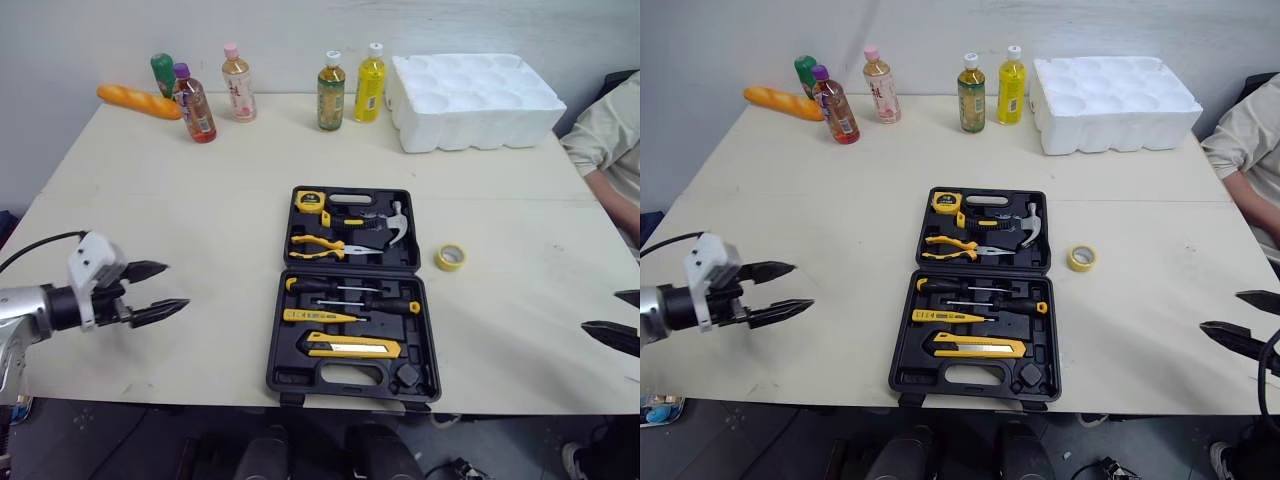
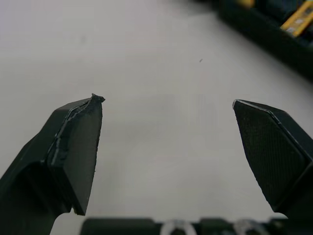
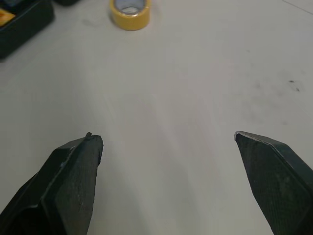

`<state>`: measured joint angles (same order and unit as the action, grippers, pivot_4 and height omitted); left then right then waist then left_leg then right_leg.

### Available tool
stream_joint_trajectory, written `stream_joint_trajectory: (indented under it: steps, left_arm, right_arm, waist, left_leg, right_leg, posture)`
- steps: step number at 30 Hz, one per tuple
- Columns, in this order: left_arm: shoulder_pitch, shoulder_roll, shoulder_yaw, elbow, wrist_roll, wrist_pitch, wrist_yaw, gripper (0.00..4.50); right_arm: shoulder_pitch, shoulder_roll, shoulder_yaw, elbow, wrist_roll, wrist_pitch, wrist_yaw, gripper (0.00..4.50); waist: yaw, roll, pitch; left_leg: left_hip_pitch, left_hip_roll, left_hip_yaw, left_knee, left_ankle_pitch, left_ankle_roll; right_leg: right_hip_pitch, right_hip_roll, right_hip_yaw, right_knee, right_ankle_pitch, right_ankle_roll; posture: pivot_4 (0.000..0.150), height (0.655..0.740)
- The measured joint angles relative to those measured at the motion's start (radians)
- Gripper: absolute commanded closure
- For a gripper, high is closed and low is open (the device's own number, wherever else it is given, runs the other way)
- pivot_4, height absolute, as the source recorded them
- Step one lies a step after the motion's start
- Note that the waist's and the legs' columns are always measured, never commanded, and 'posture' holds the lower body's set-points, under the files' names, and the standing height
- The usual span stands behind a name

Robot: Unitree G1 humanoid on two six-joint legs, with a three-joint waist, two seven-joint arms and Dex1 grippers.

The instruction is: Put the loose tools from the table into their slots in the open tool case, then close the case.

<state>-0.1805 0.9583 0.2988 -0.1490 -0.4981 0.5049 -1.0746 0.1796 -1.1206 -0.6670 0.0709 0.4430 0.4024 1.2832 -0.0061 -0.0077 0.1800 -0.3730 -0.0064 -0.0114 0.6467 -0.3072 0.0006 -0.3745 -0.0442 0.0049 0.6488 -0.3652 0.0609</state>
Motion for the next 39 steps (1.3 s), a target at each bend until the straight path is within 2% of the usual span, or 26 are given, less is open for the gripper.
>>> stream_joint_trajectory:
  steps: [4, 7, 11, 15, 18, 20, 28, 33, 39]
  left_arm:
    - [-0.179, -0.044, -0.111, -0.109, -0.081, 0.077, -0.02, 0.03]
    - [-0.313, -0.076, -0.205, -0.132, -0.111, 0.123, -0.044, 0.03]
    - [-0.446, -0.123, -0.333, -0.113, -0.074, 0.089, -0.095, 0.03]
    - [-0.484, -0.171, -0.386, -0.073, -0.048, 0.065, -0.111, 0.03]
    - [-0.505, -0.213, -0.404, -0.041, -0.031, 0.038, -0.117, 0.03]
    - [-0.519, -0.235, -0.407, -0.018, -0.009, 0.021, -0.111, 0.03]
    - [-0.52, -0.266, -0.428, 0.009, 0.032, -0.015, -0.098, 0.03]
    - [-0.521, -0.284, -0.426, 0.008, 0.033, -0.014, -0.08, 0.03]
    - [-0.521, -0.285, -0.426, 0.008, 0.045, -0.03, -0.079, 0.03]
  right_arm:
    - [-0.241, -0.09, 0.187, 0.072, -0.035, -0.093, 0.069, 0.0]
    - [-0.525, -0.108, 0.397, 0.174, -0.11, -0.164, 0.133, 0.0]
    - [-0.922, -0.021, 0.699, 0.287, -0.261, -0.185, 0.235, 0.0]
    - [-1.168, 0.06, 0.929, 0.342, -0.354, -0.166, 0.265, 0.0]
    - [-1.297, 0.096, 1.091, 0.424, -0.397, -0.197, 0.269, 0.0]
    - [-1.357, 0.132, 1.181, 0.486, -0.422, -0.235, 0.272, 0.0]
    - [-1.501, 0.175, 1.44, 0.667, -0.439, -0.371, 0.28, 0.0]
    - [-1.527, 0.191, 1.52, 0.719, -0.424, -0.421, 0.282, 0.0]
    - [-1.532, 0.245, 1.531, 0.825, -0.437, -0.482, 0.282, 0.0]
  waist:
    - [-0.008, 0.001, 0.001]
    - [-0.025, 0.0, 0.002]
    - [-0.043, 0.001, 0.004]
    - [-0.042, 0.001, 0.008]
    - [-0.035, 0.0, 0.008]
    - [-0.028, 0.001, 0.008]
    - [-0.021, 0.001, 0.009]
    - [-0.024, 0.001, 0.009]
    - [-0.024, 0.001, 0.009]
  left_leg:
    - [0.002, 0.0, 0.003, 0.002, 0.0, 0.0]
    - [0.003, 0.001, 0.004, 0.003, 0.002, -0.003]
    - [0.003, 0.001, 0.007, 0.003, 0.005, -0.007]
    - [-0.001, 0.001, 0.006, 0.004, 0.007, -0.011]
    - [-0.008, 0.001, 0.007, 0.009, 0.007, -0.01]
    - [-0.017, 0.001, 0.006, 0.016, 0.006, -0.009]
    - [-0.021, 0.001, 0.006, 0.018, 0.005, -0.008]
    - [-0.021, 0.001, 0.005, 0.019, 0.005, -0.008]
    - [-0.02, 0.001, 0.006, 0.019, 0.005, -0.008]
  right_leg:
    - [0.0, 0.001, 0.003, 0.004, 0.0, 0.0]
    - [-0.001, 0.004, 0.004, 0.005, 0.0, 0.0]
    - [-0.002, 0.006, 0.006, 0.007, 0.0, 0.0]
    - [-0.008, 0.006, 0.007, 0.01, 0.0, 0.0]
    - [-0.015, 0.005, 0.007, 0.012, 0.0, 0.0]
    - [-0.022, 0.005, 0.006, 0.016, 0.0, 0.0]
    - [-0.023, 0.003, 0.004, 0.015, 0.0, 0.001]
    - [-0.023, 0.003, 0.004, 0.017, 0.0, 0.0]
    - [-0.023, 0.004, 0.004, 0.02, 0.0, 0.0]
  posture:
    - [0.15, 0.74]
    - [0.15, 0.74]
    - [0.15, 0.74]
    - [0.15, 0.74]
    - [0.15, 0.74]
    - [0.15, 0.74]
    - [0.15, 0.74]
    - [0.15, 0.74]
    - [0.15, 0.74]
